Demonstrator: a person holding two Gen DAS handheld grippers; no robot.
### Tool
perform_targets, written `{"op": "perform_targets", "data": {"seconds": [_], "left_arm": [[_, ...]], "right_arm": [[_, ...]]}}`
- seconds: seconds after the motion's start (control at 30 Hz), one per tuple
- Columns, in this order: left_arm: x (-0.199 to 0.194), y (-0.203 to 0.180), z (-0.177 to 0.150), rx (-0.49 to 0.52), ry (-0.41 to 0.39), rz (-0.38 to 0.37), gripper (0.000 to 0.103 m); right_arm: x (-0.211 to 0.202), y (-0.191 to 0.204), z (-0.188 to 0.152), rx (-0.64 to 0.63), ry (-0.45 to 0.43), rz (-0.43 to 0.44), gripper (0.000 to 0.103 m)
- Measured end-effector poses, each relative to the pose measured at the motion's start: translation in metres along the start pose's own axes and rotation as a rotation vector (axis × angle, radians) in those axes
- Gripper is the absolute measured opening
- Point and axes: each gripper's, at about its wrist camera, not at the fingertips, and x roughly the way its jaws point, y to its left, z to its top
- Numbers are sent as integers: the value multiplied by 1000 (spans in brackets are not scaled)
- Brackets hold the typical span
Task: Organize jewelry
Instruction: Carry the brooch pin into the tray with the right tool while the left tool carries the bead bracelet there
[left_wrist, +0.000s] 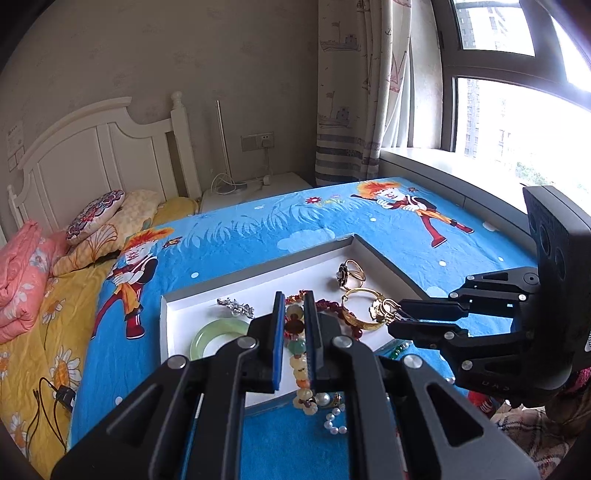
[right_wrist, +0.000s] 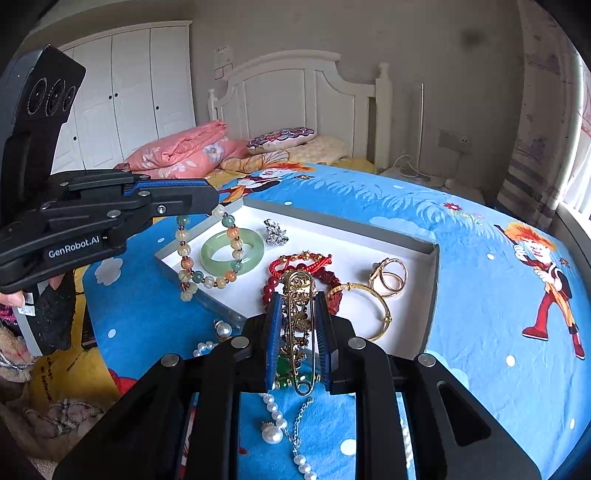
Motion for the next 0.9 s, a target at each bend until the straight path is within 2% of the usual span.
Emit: {"op": "perform_targets", "data": {"seconds": [0.4,0.53,0.67,0.9], "left_arm": [[44,18,16,-28,48,53,9],[53,22,21,-32,42,118,9],[64,33,15,-84,53,155,9],[73,38,-3,-74,74,185,9]], "right_arm": [[41,-11,21,78,58,-20,19],[47,-20,25,116,66,-21,19],[55,-20,24,123,82,-29,19],[58,-14,24,127,92,-36,19]]}}
